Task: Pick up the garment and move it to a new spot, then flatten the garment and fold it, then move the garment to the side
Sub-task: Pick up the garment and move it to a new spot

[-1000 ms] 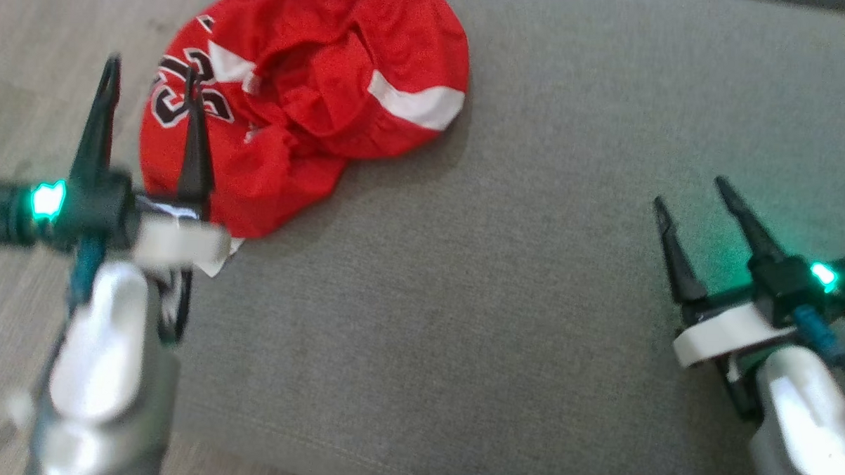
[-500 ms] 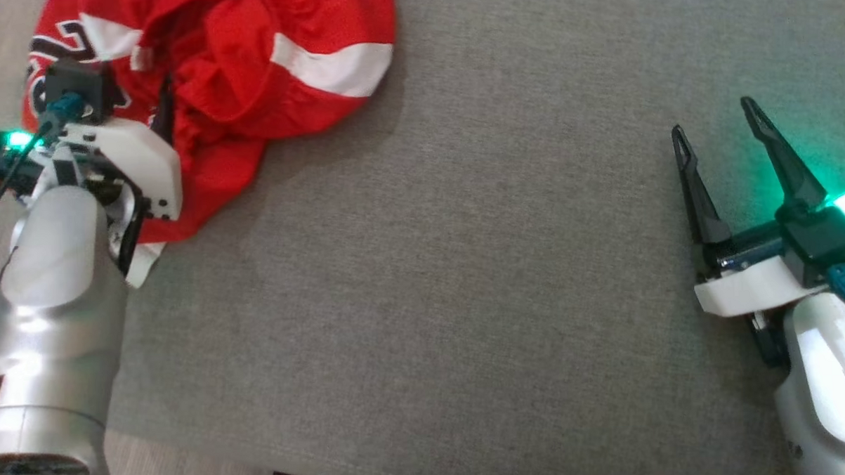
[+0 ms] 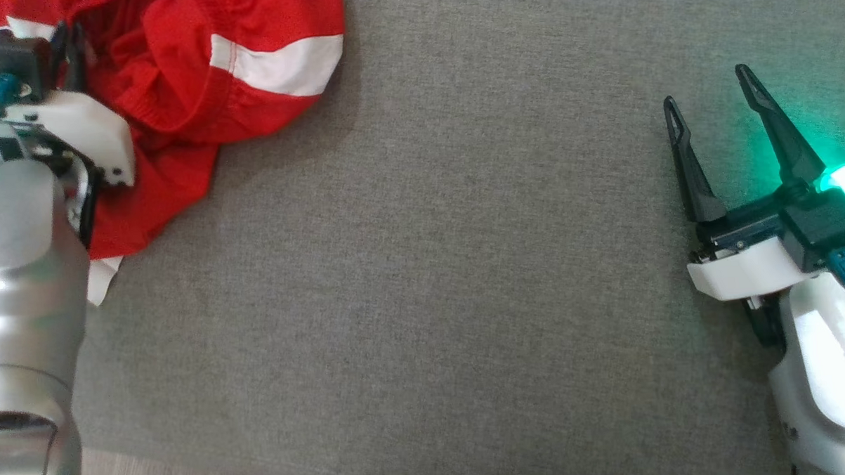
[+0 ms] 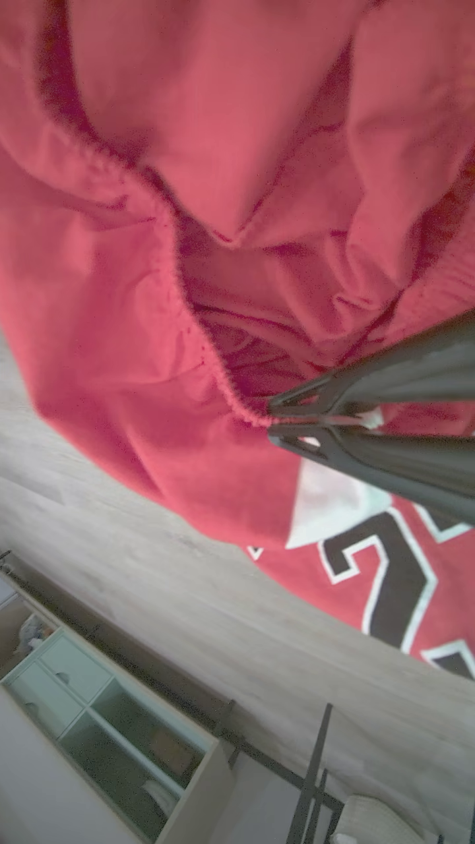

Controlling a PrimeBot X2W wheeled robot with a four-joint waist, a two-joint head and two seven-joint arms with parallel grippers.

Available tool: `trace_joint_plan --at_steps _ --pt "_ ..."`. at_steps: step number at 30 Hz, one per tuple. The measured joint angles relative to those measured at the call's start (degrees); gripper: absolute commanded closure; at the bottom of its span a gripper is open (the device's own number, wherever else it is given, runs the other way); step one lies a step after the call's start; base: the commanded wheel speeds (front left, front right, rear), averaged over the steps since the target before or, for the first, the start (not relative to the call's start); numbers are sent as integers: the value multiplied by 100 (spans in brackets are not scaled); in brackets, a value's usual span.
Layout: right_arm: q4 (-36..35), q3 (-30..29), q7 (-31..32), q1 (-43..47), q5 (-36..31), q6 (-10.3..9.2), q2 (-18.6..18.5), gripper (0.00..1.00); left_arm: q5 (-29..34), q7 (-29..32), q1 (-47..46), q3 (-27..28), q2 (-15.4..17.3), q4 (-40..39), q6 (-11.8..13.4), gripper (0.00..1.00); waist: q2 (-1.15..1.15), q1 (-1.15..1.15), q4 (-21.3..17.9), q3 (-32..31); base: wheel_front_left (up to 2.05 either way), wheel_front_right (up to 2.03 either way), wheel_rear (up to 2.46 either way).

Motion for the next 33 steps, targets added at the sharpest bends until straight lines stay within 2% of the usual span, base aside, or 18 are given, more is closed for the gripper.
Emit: trace_joint_plan --at_steps 5,9,16,22,26,33 --pt "132 -12 1 -38 0 1 65 0 133 -424 -275 -149 35 -58 77 100 0 0 -49 -119 0 0 0" --pt "381 -52 16 -57 29 0 256 0 277 -623 -554 -319 112 -397 118 100 0 1 -149 -386 0 0 0" --pt "561 -121 46 211 187 0 683 0 531 -612 -998 -764 125 -1529 -75 100 0 0 -505 -1050 0 0 0" --pt "590 -219 46 444 410 0 822 0 602 -12 -1326 -1158 140 -2719 -257 100 0 -1 -1129 -1570 0 0 0" --pt "609 -82 46 686 927 0 827 0 583 300 -1476 -1454 112 -3366 -322 100 0 -1 -1630 -1878 0 0 0" --pt "608 204 63 839 1360 0 848 0 371 588 -1554 -1666 -77 -3634 -327 100 0 -1 -2529 -2369 0 0 0"
